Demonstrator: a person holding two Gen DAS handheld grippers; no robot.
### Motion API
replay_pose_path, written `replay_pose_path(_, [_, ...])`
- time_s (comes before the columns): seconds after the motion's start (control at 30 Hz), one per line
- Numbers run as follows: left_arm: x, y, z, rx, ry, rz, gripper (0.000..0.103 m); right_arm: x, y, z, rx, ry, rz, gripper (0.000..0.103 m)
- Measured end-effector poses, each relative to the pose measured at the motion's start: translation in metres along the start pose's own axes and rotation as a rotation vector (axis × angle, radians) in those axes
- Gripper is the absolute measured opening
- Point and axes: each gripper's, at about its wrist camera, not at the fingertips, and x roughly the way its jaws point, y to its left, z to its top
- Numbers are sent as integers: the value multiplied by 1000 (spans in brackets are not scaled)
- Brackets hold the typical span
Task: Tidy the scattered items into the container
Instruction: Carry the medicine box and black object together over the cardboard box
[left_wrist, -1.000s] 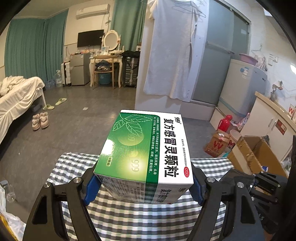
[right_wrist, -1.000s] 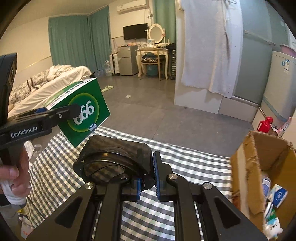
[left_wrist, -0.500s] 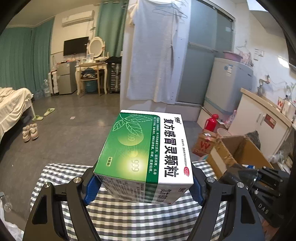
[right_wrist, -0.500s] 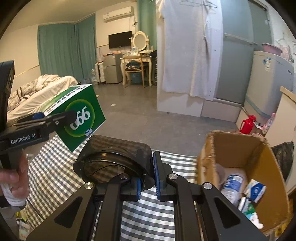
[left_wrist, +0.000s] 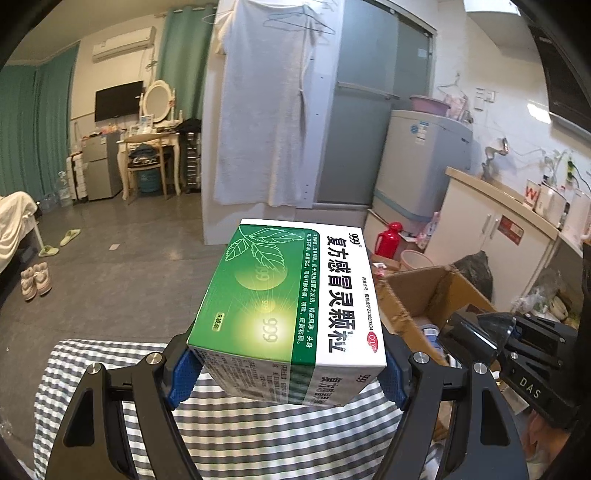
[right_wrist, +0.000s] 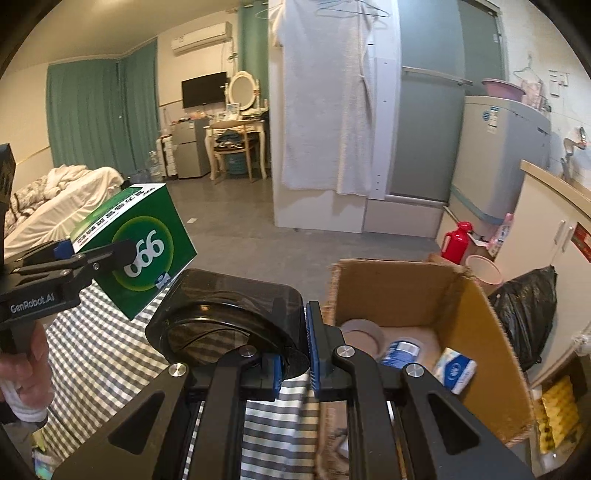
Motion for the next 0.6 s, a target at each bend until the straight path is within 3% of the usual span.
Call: replay_pose_path(0.6, [25,-84,-2,109,52,-118,80,-22,-81,-11,87,13,-114,11])
